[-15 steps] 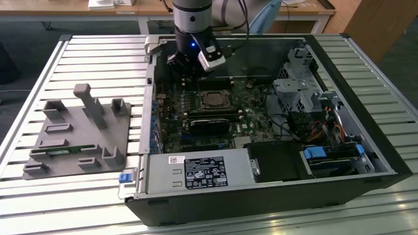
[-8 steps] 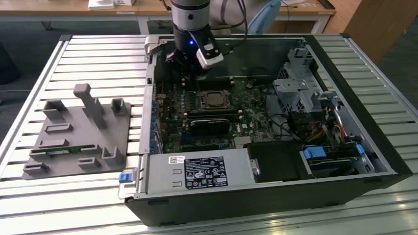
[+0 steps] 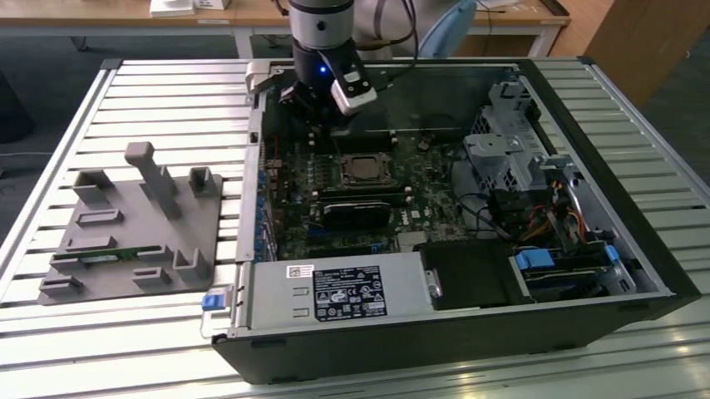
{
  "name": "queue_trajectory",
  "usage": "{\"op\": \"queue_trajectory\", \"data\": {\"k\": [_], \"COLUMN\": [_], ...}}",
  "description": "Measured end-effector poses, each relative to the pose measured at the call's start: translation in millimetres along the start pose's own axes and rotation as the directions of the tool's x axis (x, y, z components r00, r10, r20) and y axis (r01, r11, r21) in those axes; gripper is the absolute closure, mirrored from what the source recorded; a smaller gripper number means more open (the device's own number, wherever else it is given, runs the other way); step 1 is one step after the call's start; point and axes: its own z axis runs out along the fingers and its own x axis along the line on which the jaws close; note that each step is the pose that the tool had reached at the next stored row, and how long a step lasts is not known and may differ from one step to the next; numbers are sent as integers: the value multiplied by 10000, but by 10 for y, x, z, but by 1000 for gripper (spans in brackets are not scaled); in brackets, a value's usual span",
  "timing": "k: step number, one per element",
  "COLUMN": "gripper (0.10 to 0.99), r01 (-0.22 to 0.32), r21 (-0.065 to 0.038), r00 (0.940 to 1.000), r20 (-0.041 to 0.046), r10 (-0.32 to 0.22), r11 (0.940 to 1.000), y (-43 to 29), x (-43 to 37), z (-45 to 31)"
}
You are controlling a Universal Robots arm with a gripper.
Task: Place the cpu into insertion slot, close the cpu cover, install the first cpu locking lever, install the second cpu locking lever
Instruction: 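Install the first cpu locking lever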
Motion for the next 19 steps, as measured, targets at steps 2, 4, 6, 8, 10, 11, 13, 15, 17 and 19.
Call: {"op": "queue_trajectory", "data": {"k": [2, 4, 6, 8, 10, 11, 13, 15, 17, 19], "gripper": [965, 965, 965, 965, 965, 965, 965, 965, 965, 965], "r01": [0, -1, 0, -1, -1, 1, 1, -1, -1, 0], "r21": [2, 1, 0, -3, 1, -1, -1, 0, 0, 0], "r00": [10000, 10000, 10000, 10000, 10000, 10000, 10000, 10000, 10000, 10000], "r20": [-3, -1, -1, 2, -1, 0, -1, -1, -1, -4], "r10": [0, 1, 0, 1, 1, -1, -1, 1, 1, 0], "r11": [10000, 10000, 10000, 10000, 10000, 10000, 10000, 10000, 10000, 10000], "y": [22, 28, 34, 46, 53, 56, 65, 74, 85, 93], "x": [8, 19, 29, 33, 34, 31, 14, -13, -54, -106], "z": [-18, -40, -59, -67, -70, -69, -69, -68, -67, -66]}}
